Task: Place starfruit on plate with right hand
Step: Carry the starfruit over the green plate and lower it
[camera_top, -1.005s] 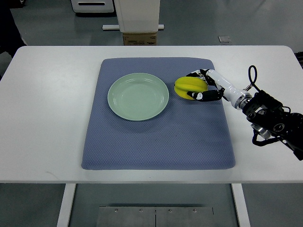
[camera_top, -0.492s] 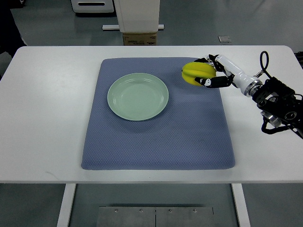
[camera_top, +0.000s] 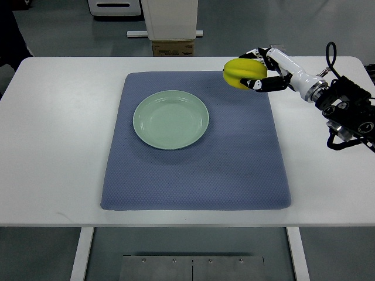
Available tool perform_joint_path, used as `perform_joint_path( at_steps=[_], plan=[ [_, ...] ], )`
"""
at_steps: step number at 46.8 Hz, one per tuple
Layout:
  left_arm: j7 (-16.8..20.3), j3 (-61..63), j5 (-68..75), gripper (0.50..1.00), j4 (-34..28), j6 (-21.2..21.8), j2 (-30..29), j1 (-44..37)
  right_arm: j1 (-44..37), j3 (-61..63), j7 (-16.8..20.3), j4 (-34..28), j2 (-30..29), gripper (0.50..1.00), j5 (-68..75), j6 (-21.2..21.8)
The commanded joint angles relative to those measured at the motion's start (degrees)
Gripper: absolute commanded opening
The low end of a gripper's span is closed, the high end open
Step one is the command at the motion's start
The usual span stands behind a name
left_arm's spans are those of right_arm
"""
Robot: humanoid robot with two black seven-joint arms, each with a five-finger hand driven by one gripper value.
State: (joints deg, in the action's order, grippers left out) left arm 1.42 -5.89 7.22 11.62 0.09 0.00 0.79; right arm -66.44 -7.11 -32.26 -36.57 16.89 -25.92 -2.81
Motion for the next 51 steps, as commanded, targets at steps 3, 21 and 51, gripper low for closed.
perform_joint_path(
  at_steps=[3,21,51],
  plan=[
    [0.0,0.0,0.0,1.0,0.0,0.0,0.0,0.0,0.2,0.0,0.0,-0.7,-0.8,0.5,0.0,0.0],
    [0.0,0.0,0.1,1.0,0.0,0.0,0.0,0.0,0.6,-0.2,0.6,-0.8,-8.1,0.5,0.0,-0.2],
    [0.0,0.0,0.0,1.0,0.0,0.0,0.0,0.0,1.0,-0.5,5.2,1.2,-16.9,0.5,0.0,-1.3]
  ],
)
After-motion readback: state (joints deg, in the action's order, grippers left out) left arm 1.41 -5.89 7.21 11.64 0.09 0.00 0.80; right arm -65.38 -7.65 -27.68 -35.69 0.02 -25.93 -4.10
